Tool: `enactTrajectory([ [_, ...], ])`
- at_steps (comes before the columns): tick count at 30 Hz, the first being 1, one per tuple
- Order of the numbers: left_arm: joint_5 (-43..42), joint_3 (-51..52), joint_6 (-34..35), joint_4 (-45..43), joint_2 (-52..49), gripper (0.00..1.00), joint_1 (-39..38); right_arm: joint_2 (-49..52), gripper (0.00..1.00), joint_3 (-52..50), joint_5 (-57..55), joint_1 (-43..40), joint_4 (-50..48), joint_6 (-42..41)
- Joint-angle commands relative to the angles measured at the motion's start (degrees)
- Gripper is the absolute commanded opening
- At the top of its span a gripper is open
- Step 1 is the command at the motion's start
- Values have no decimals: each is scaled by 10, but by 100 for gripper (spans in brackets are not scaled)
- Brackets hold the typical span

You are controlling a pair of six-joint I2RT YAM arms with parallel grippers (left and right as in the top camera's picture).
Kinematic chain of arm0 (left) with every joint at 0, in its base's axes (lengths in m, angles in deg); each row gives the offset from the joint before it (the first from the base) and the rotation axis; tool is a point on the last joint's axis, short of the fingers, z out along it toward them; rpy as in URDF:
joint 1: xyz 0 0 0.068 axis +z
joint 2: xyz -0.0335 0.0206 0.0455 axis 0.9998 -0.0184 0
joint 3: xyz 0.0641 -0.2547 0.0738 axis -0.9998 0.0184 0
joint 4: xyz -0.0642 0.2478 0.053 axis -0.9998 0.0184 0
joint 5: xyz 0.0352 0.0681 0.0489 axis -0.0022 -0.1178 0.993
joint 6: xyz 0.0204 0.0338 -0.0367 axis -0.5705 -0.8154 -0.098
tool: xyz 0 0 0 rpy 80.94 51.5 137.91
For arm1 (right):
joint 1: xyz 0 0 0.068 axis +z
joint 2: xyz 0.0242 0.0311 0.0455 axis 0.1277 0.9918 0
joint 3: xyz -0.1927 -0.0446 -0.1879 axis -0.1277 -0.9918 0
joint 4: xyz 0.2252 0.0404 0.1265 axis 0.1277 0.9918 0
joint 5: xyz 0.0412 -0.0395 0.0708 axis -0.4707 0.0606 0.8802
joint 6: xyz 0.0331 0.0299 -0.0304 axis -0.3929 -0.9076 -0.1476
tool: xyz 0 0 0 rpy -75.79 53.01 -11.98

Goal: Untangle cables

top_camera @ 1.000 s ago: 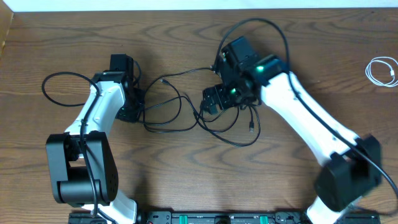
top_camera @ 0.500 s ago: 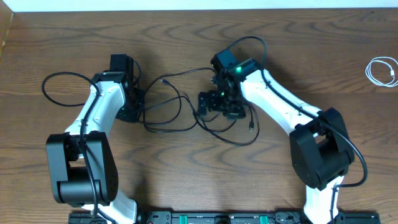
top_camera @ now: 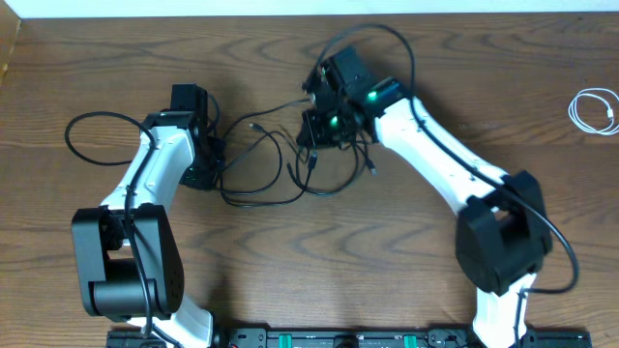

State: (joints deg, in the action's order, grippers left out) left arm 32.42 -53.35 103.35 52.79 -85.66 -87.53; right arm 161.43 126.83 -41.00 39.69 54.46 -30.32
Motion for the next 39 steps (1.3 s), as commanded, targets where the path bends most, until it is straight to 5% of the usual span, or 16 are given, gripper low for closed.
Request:
enactTrajectory([
  [1,10,3,-4,1,-3,8,3,-92,1,48,23,9,-5,141],
  [12,10,3,-4,1,-3,9,3,-236,1,49,-183,26,-26,212],
  [39,10,3,-4,-3,-3,9,3,-249,1,45,-187,26,21,185],
])
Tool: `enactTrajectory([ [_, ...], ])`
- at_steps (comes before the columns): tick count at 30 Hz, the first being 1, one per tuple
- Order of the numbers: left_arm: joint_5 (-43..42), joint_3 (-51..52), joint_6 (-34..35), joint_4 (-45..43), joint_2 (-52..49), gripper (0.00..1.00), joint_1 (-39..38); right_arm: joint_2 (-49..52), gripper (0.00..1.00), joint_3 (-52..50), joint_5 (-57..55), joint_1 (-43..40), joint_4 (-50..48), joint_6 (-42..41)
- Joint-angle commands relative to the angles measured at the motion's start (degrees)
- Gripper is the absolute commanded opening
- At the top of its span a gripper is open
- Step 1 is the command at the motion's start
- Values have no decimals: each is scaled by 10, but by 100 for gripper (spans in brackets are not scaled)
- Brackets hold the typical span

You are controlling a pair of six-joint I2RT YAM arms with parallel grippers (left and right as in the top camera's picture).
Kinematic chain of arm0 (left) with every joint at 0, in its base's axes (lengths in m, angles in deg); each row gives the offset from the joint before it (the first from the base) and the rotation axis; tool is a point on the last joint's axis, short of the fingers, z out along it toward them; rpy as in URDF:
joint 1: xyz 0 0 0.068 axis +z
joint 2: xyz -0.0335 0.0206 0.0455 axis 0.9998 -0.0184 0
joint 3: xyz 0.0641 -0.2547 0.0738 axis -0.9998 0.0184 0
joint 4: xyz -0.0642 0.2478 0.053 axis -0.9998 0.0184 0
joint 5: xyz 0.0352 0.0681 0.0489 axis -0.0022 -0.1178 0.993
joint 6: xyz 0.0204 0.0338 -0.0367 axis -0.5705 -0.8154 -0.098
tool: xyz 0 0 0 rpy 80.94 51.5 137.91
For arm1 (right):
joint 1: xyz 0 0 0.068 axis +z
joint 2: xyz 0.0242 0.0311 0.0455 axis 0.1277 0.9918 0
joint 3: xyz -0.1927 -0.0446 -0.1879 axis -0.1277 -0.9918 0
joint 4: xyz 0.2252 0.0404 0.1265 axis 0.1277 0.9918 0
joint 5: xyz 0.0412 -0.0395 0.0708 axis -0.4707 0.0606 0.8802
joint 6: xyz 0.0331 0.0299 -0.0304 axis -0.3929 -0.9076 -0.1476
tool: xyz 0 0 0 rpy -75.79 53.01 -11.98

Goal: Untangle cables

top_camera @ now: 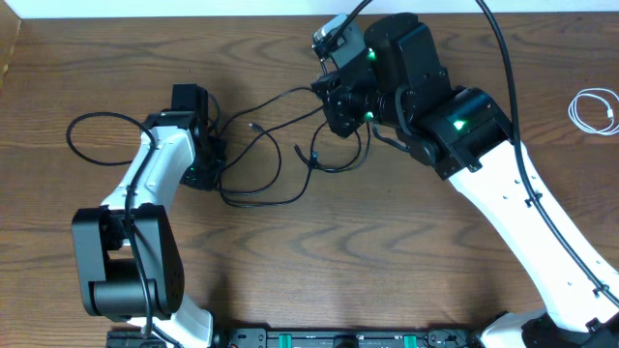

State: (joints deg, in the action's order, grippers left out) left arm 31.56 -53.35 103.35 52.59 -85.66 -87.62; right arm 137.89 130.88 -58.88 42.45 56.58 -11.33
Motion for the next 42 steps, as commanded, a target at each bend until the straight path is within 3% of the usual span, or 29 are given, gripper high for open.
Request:
enactTrajectory([
  [1,23,3,-4,-3,-3,9,4,-14,1,5,-8,-2,1,-15],
  [6,46,3,-4,-3,-3,12,4,-14,13,5,-8,-2,47,-30],
  [14,46,3,-4,-3,-3,13,4,-14,15,5,-56,-3,123,-28],
  [24,46,3,-4,-3,-3,13,4,21,22,5,-71,-3,109,-61],
  [27,46,-2,-10,-5,-3,13,4,57,31,5,-59,-1,100,-102],
  [30,42,-12,-90,-31,-3,13,4,106,44,5,-18,0,89,-103],
  [32,44,-14,-96,-31,-3,14,8,134,45,5,10,3,69,-103],
  [39,47,-14,-51,24,-2,13,93,244,54,5,105,41,-42,-34],
  [42,39,-14,-50,38,-2,13,129,291,65,5,105,64,-96,9],
])
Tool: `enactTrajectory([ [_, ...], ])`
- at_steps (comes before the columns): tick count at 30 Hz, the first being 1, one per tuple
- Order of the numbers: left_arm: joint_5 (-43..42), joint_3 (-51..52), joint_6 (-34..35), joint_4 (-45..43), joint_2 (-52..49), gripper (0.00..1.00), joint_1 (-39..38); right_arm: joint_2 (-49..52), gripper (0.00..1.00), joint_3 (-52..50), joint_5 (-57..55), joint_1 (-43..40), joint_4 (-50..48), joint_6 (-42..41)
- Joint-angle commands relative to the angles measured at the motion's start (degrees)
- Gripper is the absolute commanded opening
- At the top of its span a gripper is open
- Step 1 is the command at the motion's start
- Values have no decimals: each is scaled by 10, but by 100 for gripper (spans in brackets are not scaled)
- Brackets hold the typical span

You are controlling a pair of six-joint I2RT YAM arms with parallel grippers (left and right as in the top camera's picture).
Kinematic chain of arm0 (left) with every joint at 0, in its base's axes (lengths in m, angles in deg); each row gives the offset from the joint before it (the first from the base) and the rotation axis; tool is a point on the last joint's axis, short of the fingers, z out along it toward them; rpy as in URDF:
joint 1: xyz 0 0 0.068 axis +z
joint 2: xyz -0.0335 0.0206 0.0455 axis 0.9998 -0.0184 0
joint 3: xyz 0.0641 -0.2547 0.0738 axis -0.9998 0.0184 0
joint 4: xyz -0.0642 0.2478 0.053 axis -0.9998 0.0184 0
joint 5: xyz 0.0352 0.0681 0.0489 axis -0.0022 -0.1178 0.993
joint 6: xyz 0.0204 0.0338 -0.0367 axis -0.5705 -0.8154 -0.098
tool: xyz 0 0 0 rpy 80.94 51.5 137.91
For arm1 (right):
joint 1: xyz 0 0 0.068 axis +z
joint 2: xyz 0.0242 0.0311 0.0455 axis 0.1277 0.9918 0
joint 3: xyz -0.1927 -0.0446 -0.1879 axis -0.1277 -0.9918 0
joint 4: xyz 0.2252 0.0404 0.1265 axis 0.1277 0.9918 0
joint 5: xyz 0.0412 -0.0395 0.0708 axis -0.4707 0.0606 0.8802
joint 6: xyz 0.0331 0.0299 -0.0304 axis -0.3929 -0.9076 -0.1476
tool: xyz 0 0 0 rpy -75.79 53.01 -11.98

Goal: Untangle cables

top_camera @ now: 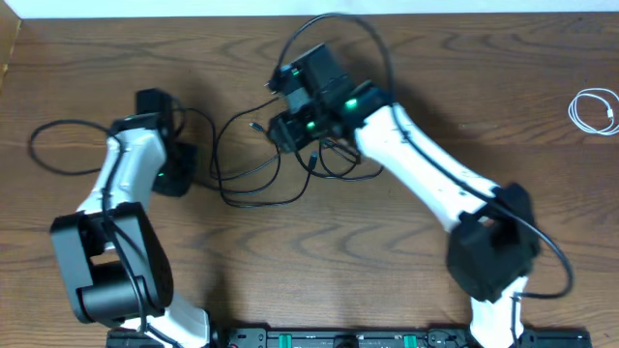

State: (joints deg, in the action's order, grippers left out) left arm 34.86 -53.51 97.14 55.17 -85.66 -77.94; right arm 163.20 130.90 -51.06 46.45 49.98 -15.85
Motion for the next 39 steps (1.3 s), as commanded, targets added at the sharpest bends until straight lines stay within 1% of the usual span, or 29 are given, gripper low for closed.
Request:
enactTrajectory([
  [1,-1,-10,12,14,-2,13,40,52,67,4,27,33,-43,74],
  [3,-13,-8,12,14,-3,13,45,75,72,4,27,49,-63,115],
  [4,-18,-7,12,14,-3,13,46,92,75,4,27,60,-71,152],
  [5,-18,-7,12,14,-3,13,45,99,75,4,27,66,-73,170],
  [6,-18,-7,12,12,-3,13,43,114,76,4,26,80,-73,212],
  [8,-18,-7,12,10,-3,13,43,125,77,4,2,93,-73,224],
  [9,-18,-7,12,9,-3,13,43,127,79,4,-16,98,-72,224],
  [11,-18,-7,12,9,-3,14,43,135,80,4,-64,110,-70,238],
  [12,-18,-7,12,9,-3,15,43,137,76,4,-104,116,-68,243],
  [13,-18,-7,12,9,-3,14,43,137,70,4,-120,117,-68,243],
  [14,-18,-7,12,9,-3,16,43,137,60,4,-138,119,-70,243],
  [15,-18,-7,12,9,-3,17,43,137,41,4,-163,120,-70,243],
  [16,-18,-7,12,9,-3,17,43,137,40,4,-164,120,-70,243],
  [18,-18,-7,12,9,-3,17,43,137,44,4,-164,120,-70,243],
  [19,-18,-7,12,9,-3,17,43,137,48,4,-164,120,-70,243],
  [21,-18,-7,12,9,-3,17,43,137,46,4,-164,120,-71,243],
  [22,-18,-7,12,9,-3,16,43,137,41,4,-164,120,-71,243],
  [23,-18,-7,12,9,-3,17,43,137,15,4,-164,120,-72,243],
  [24,-18,-7,12,9,-3,17,43,137,4,4,-164,120,-72,243],
  [25,-18,-7,12,9,-3,17,43,136,1,5,-164,120,-72,243],
  [29,-18,-6,12,9,-3,17,43,111,1,5,-164,119,-71,243],
  [35,-18,-7,12,9,-3,17,43,5,1,5,-165,115,-78,243],
  [39,-18,-7,12,9,-3,17,43,-92,1,5,-210,113,-83,243],
])
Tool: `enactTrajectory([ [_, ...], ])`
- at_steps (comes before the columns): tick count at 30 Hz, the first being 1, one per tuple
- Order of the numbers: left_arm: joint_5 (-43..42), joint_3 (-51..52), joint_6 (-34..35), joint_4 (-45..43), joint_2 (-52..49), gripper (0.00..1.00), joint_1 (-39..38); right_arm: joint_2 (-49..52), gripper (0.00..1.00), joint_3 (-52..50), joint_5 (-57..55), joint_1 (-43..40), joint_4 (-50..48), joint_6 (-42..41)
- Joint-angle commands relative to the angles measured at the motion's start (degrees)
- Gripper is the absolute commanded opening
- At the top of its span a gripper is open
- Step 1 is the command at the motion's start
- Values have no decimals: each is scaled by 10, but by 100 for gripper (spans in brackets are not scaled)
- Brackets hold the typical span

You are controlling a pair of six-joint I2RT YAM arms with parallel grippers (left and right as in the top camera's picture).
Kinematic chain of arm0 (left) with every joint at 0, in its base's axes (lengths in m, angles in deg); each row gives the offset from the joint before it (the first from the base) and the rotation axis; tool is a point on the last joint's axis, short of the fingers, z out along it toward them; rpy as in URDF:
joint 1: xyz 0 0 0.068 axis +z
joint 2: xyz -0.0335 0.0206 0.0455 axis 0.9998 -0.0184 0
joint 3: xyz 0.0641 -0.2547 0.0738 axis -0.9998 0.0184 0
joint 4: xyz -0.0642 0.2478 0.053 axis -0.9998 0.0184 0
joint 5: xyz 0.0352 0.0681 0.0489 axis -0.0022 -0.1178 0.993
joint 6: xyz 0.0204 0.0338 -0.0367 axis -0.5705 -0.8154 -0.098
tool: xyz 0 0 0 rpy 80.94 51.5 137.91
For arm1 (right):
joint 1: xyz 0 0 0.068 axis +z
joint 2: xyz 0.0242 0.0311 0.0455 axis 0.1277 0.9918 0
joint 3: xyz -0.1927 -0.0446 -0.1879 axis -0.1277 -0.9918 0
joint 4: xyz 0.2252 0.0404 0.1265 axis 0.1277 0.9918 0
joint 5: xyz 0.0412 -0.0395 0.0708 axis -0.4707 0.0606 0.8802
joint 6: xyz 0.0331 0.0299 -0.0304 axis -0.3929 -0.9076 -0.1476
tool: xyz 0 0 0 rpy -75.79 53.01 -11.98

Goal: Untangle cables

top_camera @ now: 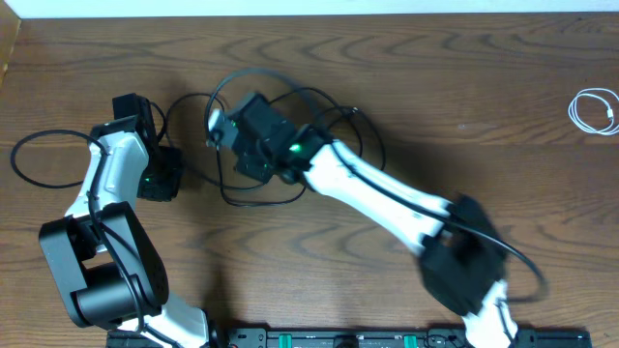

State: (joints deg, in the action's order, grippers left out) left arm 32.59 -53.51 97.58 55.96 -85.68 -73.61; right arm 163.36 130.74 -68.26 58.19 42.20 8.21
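Note:
A tangle of thin black cables lies left of the table's middle, with loops reaching right to about. My right gripper is down on the left part of the tangle, its fingers hidden under the wrist; strands run out from beneath it. My left gripper sits just left of the tangle, and a black strand leads from it toward the pile. Both appear shut on cable.
A coiled white cable lies at the far right edge. The left arm's own supply cable loops out to the left. The right arm stretches diagonally across the table from the lower right.
The right gripper has shifted left and slightly down, from the tangle's upper middle to its left part. The left gripper moved a little further left. The cable loops are drawn leftward.
The right gripper was first down in the tangle's right part, with the left gripper at the left end. Then the right arm was raised, a strand stretched between the two. Afterwards both grippers stood further left, and now further left again with the tangle.

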Motion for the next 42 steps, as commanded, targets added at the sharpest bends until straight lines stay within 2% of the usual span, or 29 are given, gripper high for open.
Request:
enactTrajectory([
  [1,5,-7,8,1,-3,17,0,-122,1,6,-59,-5,-7,2],
  [6,3,-7,8,2,-3,17,0,-219,1,6,-135,-7,-12,2],
  [11,3,-7,8,2,-3,17,0,-300,1,6,-221,-7,-61,7],
  [14,3,-7,8,1,-3,17,0,-352,1,6,-325,-7,-148,45],
  [23,1,-6,8,1,-3,17,0,-408,1,6,-557,-45,-433,160],
  [26,1,-7,8,1,-3,17,0,-409,1,6,-627,-69,-471,194],
  [31,1,-7,8,1,-3,17,0,-408,1,6,-753,-153,-435,199],
  [36,-29,-7,7,-1,-3,17,0,-405,1,6,-828,-251,-322,179],
  [40,-39,-7,-8,-4,-3,17,0,-395,1,6,-844,-299,-174,76],
  [42,-54,-7,-42,-15,-3,17,0,-388,1,6,-842,-314,-96,13],
])
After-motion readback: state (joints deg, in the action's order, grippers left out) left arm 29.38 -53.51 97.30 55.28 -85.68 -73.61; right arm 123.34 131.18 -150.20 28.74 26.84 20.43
